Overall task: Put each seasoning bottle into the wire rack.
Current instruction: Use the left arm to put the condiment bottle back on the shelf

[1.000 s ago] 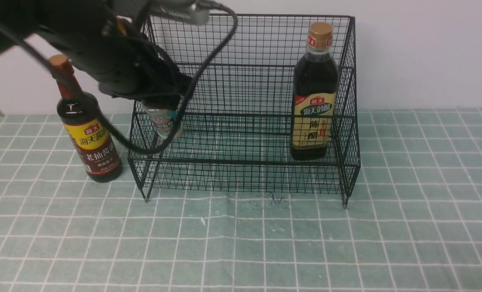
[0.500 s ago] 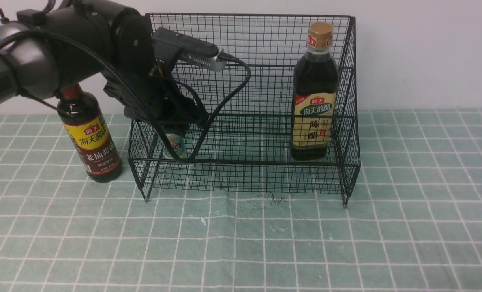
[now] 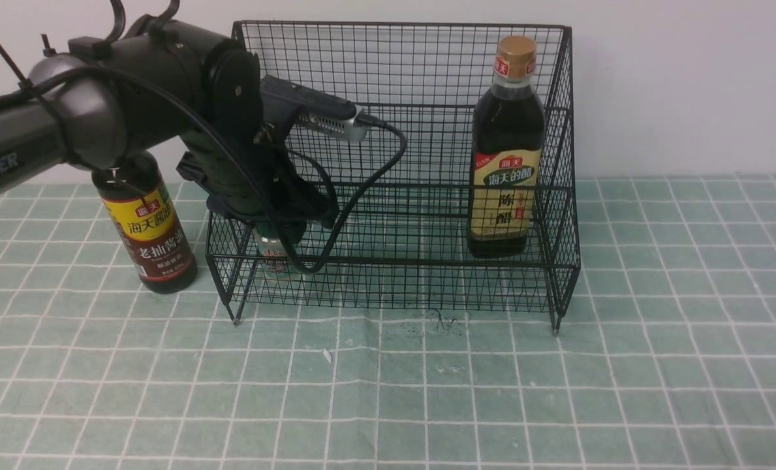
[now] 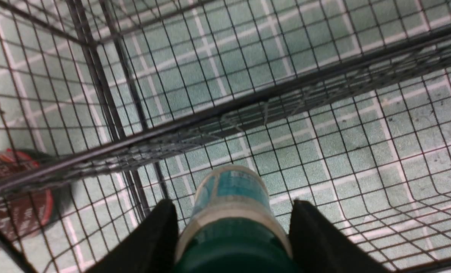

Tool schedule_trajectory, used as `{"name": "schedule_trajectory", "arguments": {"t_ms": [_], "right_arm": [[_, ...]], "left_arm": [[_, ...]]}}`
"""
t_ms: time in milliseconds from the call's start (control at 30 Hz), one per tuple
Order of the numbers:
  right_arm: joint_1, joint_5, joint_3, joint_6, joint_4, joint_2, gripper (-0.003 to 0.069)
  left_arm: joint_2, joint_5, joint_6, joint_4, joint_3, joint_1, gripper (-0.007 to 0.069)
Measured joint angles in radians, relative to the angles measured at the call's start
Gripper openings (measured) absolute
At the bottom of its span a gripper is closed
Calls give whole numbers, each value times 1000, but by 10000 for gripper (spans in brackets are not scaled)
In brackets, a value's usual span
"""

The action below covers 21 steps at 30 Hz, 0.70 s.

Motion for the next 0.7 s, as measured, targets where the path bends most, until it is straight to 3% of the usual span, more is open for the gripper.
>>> {"name": "schedule_trajectory", "arguments": {"t_ms": [533,700], "right_arm": [[0,0,0,0,0,0,-15],[0,0,0,1,0,0,-15]], "left_arm": [[0,12,0,-2,0,0,333],[0,19,0,-2,0,0,370]]}}
